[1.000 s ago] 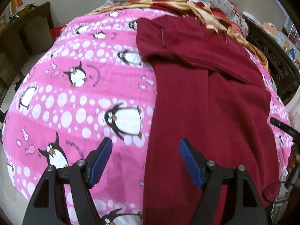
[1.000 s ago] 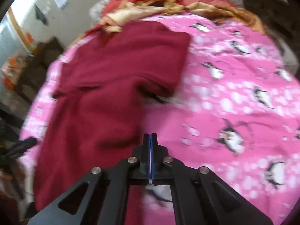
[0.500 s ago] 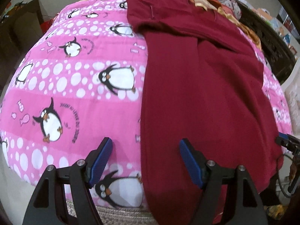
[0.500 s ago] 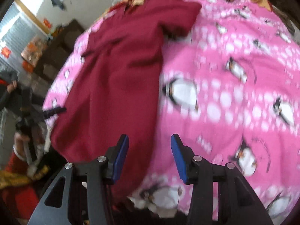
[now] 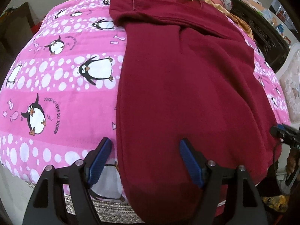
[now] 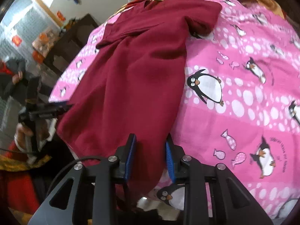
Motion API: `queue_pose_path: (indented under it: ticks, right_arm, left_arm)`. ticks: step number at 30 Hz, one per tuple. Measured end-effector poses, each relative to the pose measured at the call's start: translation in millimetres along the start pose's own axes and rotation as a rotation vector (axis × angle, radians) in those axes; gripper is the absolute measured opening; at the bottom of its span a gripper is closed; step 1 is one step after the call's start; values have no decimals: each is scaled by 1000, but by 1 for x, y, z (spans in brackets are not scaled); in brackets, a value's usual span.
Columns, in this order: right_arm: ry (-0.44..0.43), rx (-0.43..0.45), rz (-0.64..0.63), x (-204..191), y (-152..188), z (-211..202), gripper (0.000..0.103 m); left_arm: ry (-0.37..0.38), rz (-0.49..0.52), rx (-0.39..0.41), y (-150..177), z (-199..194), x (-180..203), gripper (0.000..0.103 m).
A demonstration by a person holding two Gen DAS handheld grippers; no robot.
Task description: Fold small clothes
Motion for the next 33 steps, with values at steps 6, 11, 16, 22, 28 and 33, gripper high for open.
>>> queue_pose_path:
  ticks: [6, 11, 16, 22, 28, 33]
  right_arm:
    - [-20, 14, 21, 0, 3, -3, 48]
    - [-48, 12, 38, 1, 1, -2, 49]
    - [-51, 3, 1, -3, 1, -1, 54]
    - [-73, 8, -3, -6, 1, 0, 61]
    - [-100, -3, 1, -6, -3, 4, 61]
    - [-133, -40, -12, -5, -7, 9, 61]
  left_arm:
    - [-13, -23, 2, 0, -7, -13, 79]
    - [-21, -30, 1, 2, -8, -17, 79]
    - [-29, -19, -4, 4, -6, -17, 79]
    - [-8, -59, -21, 2, -10, -24, 79]
    - [-6, -74, -31, 6, -8, -29, 79]
    - [6, -77, -5, 7, -4, -15, 79]
Point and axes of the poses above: each gripper's, at about its wrist camera, not at the fingertips, and z roughly the way its jaws point, x to its right, y to its underside, the point moved 9 cm from there along z, roughly the way its jaws point, and after that the axes turned 8 degrees about -z, right-handed, at the moved point
